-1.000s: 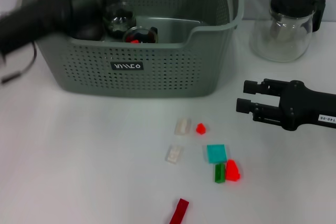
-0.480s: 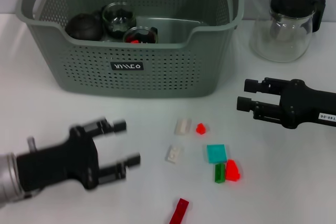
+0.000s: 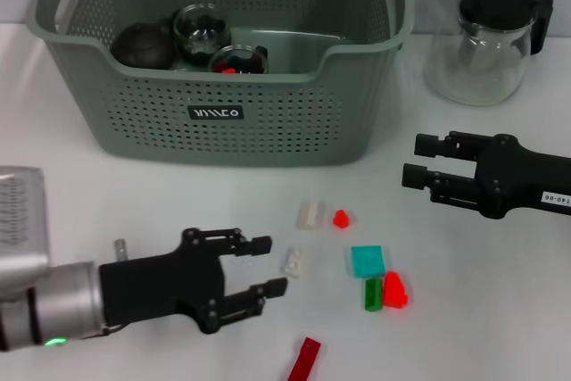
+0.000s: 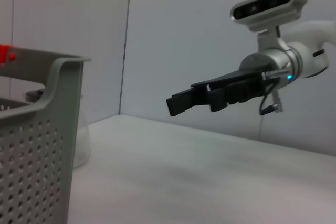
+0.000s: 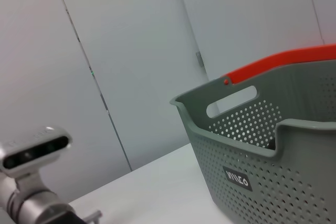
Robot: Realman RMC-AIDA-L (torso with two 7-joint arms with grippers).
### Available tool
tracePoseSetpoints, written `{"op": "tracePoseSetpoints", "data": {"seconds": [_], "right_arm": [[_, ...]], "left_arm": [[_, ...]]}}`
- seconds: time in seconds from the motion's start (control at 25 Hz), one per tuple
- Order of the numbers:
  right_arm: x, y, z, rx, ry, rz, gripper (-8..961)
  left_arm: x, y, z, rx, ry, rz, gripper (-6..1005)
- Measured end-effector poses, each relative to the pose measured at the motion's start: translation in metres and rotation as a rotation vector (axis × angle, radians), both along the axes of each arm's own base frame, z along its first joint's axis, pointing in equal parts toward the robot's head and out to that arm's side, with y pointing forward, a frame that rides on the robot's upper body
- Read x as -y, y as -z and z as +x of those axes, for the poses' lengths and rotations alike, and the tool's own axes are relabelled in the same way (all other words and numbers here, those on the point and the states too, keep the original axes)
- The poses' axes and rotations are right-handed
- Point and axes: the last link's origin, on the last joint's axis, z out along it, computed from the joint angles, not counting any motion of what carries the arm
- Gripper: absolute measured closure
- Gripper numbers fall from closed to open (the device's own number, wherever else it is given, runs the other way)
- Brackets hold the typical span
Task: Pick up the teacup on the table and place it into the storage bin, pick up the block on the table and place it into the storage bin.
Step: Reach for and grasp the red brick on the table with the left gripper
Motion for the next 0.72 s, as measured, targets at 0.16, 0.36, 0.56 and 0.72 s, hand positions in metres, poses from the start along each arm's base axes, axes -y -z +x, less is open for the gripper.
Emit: {"op": "tracePoseSetpoints", "data": {"seconds": [0.16, 0.36, 0.56, 0.72], "right_arm": [[0.001, 0.000, 0.000, -0.004, 0.001, 0.000, 315], [0.001, -0.001, 0.001, -0.003, 0.005, 0.002, 316], [0.000, -0.002, 0.002, -0.003, 0.010, 0.008, 316], [0.000, -0.001, 0.002, -0.003, 0.011, 0.010, 315]], "left_arm": [[0.001, 0.014, 0.002, -0.061, 0.061, -0.035, 455], [0.015, 0.016, 0.000, -0.054, 0.107, -0.058, 484], [0.030, 0.021, -0.006, -0.082, 0.130, -0.119, 481], [0.036, 0.026, -0.008, -0.110, 0.182, -0.118, 478]]}}
